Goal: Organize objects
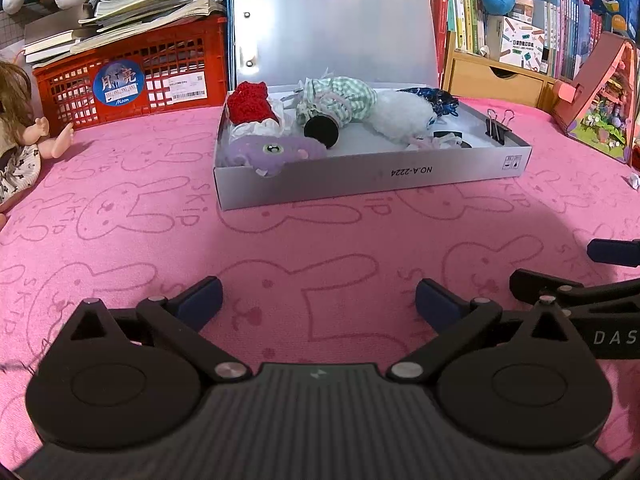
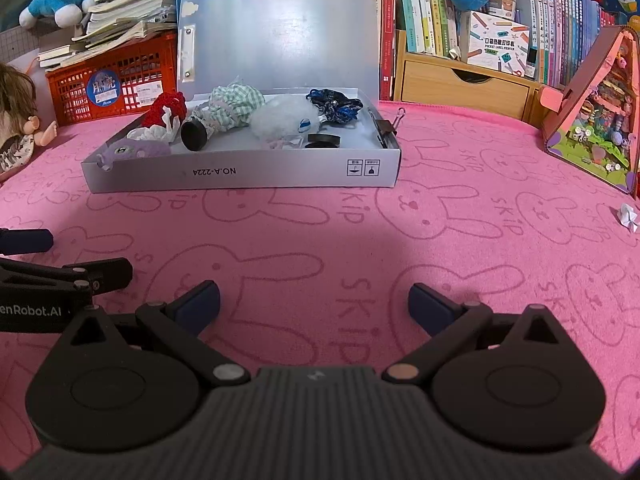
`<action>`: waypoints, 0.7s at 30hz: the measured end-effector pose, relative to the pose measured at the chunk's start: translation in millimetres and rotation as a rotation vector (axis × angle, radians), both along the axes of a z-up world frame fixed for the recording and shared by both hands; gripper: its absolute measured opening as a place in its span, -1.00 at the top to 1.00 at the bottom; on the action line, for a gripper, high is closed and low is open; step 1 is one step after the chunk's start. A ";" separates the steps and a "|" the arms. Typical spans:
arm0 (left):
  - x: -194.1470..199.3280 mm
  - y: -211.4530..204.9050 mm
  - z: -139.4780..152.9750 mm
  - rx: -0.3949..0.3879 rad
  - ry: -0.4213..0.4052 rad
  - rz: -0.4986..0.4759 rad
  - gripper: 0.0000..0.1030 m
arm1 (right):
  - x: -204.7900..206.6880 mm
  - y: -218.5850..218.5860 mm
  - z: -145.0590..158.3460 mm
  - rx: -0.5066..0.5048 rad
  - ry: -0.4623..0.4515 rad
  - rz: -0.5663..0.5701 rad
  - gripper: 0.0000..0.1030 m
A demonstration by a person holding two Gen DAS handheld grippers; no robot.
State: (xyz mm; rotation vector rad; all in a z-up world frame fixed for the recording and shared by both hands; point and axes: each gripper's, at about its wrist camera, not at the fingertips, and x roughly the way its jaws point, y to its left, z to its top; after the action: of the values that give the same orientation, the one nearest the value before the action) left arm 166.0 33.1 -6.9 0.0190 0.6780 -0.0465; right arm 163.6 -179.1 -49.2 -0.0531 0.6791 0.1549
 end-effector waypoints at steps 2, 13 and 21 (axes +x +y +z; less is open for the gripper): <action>0.0 -0.1 0.1 0.000 0.000 0.000 -1.00 | 0.0 -0.1 0.0 0.000 0.000 0.000 -1.00; 0.1 -0.6 -0.4 0.004 0.001 0.002 -1.00 | 0.2 -0.2 0.1 0.000 0.000 0.001 -1.00; 0.3 -0.8 -0.5 0.006 0.001 0.005 -1.00 | 0.3 -0.1 0.4 0.000 0.000 0.001 -1.00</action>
State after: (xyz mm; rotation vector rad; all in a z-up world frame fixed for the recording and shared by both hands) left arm 166.3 32.3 -7.3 0.0228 0.6796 -0.0402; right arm 163.9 -179.2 -48.9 -0.0534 0.6793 0.1556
